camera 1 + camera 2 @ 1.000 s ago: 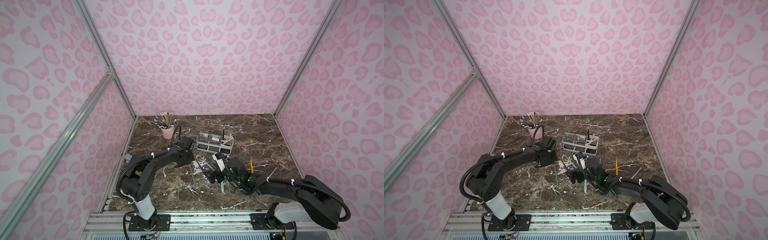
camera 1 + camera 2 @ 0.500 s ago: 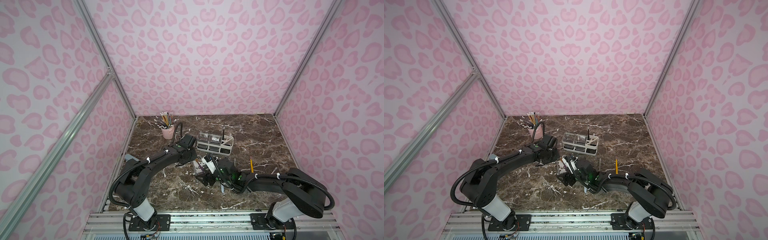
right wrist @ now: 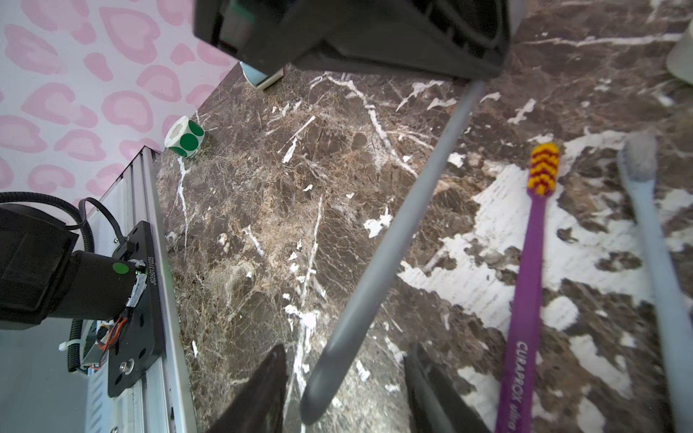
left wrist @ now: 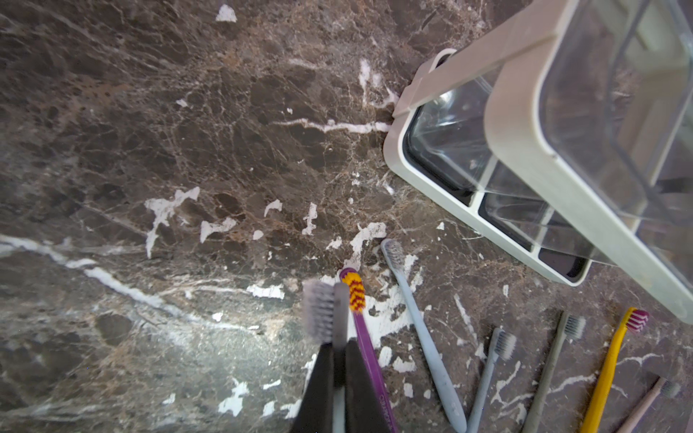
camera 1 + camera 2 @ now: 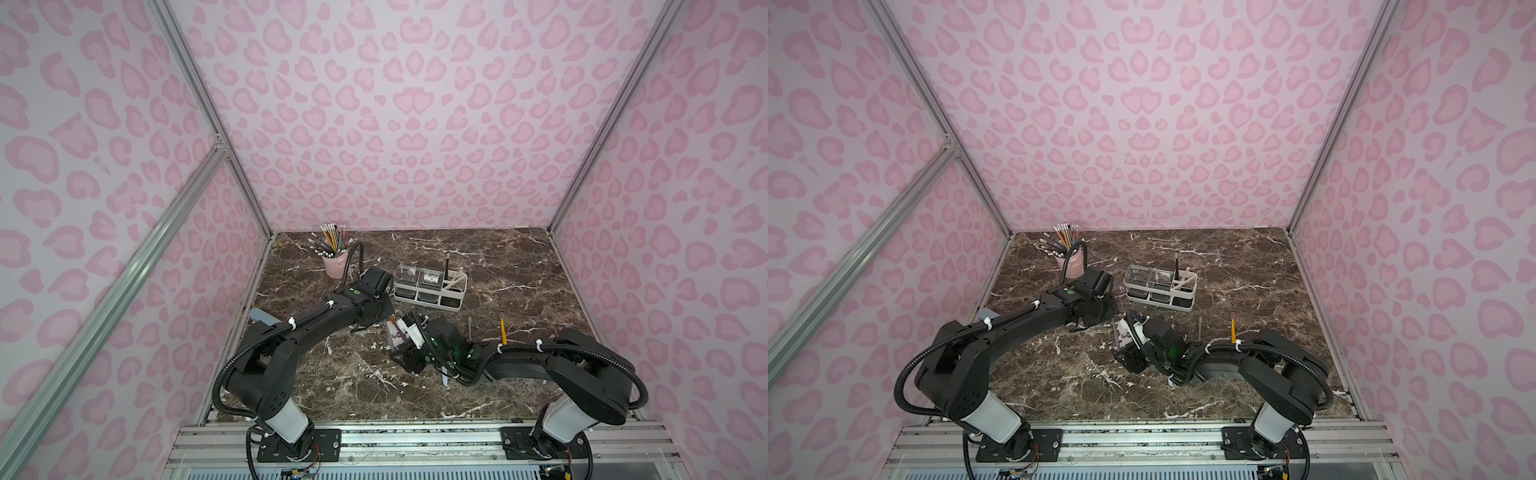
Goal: Place the toothbrush into the toothbrush holder
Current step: Pick up the toothbrush from the center of the board.
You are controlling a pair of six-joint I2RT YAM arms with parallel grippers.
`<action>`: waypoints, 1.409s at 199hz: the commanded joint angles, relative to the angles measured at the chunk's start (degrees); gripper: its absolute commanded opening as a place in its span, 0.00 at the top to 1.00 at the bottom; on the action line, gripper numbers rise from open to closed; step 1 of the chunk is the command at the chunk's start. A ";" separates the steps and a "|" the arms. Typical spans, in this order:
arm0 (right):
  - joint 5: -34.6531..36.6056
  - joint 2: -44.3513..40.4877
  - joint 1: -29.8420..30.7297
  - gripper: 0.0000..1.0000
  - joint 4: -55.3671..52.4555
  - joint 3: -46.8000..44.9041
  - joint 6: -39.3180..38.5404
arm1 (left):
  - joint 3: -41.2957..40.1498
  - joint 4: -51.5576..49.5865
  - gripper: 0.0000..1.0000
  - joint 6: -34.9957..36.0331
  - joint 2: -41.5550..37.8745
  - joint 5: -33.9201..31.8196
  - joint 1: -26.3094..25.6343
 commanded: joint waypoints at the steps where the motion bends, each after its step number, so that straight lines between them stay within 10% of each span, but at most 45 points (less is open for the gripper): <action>1: -1.32 0.67 0.10 0.51 1.32 1.23 1.05 | -0.08 0.91 0.98 -0.42 -0.68 -1.17 0.04; 207: -2.88 3.15 0.17 0.78 1.04 3.09 1.93 | -0.87 2.01 0.98 -1.29 -1.49 -0.92 -0.19; 281: -4.17 3.19 -0.23 0.51 2.47 2.74 3.34 | -0.35 1.70 0.98 -1.45 -2.85 -1.04 -0.21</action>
